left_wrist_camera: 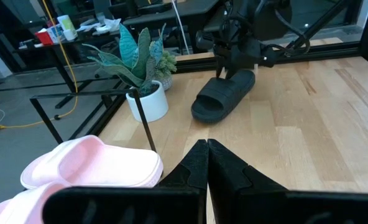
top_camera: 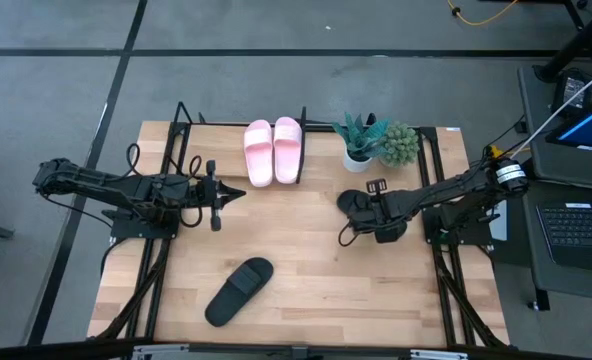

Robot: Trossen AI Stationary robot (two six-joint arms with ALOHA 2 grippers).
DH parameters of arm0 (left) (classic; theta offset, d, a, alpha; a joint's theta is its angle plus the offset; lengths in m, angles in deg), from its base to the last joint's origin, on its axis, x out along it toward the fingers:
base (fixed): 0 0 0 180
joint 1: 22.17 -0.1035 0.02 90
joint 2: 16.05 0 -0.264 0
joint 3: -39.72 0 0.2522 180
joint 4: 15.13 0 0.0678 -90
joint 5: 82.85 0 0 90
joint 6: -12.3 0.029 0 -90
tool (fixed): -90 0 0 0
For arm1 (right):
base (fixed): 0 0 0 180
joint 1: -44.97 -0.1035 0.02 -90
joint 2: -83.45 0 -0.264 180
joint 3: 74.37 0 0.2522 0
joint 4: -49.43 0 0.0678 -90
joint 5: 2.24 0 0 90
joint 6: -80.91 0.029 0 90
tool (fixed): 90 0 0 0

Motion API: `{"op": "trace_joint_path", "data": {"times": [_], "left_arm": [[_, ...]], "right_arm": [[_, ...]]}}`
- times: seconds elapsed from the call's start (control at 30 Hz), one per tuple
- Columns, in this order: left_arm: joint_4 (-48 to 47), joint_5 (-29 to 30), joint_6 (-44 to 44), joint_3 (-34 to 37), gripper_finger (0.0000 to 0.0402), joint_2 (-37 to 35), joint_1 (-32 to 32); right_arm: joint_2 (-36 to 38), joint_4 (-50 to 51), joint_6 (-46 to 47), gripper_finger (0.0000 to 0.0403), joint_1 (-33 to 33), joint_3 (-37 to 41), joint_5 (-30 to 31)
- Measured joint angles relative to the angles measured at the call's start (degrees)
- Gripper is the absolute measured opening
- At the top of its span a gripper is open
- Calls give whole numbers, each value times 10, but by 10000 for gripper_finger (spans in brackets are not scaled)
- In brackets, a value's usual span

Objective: Pick and place slides into the shelf
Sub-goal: Put the right black slide on the shelf

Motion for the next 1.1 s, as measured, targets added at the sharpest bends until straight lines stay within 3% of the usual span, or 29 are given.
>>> {"op": "trace_joint_path", "data": {"times": [0.9,1.1], "left_arm": [[0,0,0,0,0,0,0],[0,0,0,0,0,0,0]], "right_arm": [[0,-44,18,89,0,23,37],[0,-65,33,48,0,23,37]]}}
